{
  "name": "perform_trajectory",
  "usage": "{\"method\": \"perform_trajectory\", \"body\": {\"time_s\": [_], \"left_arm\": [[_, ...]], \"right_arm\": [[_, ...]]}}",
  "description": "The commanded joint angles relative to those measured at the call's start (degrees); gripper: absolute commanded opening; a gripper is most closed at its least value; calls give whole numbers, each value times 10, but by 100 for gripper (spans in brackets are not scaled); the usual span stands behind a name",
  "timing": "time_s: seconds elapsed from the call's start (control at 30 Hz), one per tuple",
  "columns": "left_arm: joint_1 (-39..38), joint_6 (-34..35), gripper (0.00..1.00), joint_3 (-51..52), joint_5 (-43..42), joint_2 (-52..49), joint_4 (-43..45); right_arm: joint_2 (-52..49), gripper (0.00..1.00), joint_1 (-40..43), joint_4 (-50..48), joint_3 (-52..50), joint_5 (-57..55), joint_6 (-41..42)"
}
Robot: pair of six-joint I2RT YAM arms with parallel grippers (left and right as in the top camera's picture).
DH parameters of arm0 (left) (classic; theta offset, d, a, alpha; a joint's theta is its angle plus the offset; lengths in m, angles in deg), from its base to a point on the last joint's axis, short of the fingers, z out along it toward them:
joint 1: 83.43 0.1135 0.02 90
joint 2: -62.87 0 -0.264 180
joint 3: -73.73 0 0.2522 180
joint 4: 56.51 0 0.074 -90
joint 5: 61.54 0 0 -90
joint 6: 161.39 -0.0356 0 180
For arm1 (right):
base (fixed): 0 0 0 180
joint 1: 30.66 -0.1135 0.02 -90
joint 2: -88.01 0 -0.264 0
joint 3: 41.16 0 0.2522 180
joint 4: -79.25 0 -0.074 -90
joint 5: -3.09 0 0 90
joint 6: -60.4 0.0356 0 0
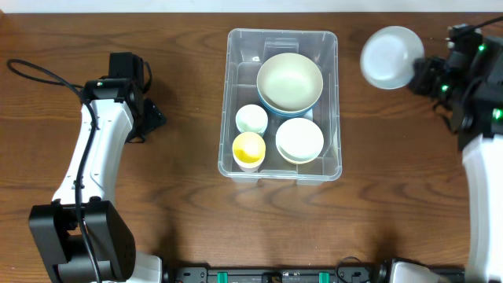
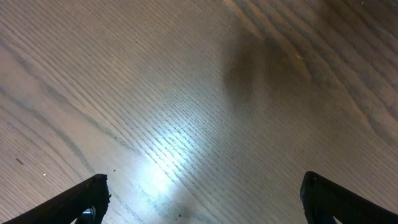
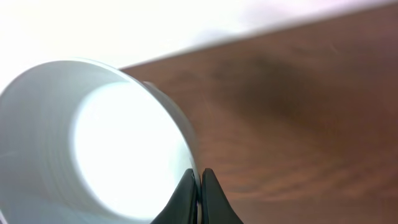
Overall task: Pack container
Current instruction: 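Carry the light blue bowl and lower it onto the white bowl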
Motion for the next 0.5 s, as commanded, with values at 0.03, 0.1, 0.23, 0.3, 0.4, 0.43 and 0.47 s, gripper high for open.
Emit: {"method": "perform_trajectory", "body": {"time_s": [0.03, 0.1, 0.23, 0.3, 0.4, 0.43, 0.47], "left_arm": [[1, -2, 98, 1, 7, 2, -1], [1, -2, 98, 1, 7, 2, -1], [1, -2, 98, 1, 7, 2, -1], [1, -2, 98, 1, 7, 2, -1], [1, -2, 98, 1, 7, 2, -1], [1, -2, 98, 1, 7, 2, -1], [1, -2, 98, 1, 7, 2, -1]], "right_arm": [[47, 1, -101, 40, 0, -72, -16], [51, 1, -146, 65, 0, -88, -16], [37, 1, -224, 116, 0, -121, -16], [23, 1, -256, 133, 0, -141, -16], [-5, 1, -295, 148, 0, -171, -14], [-15, 1, -305, 152, 0, -180, -14], [-25, 1, -314, 156, 0, -188, -14]]}}
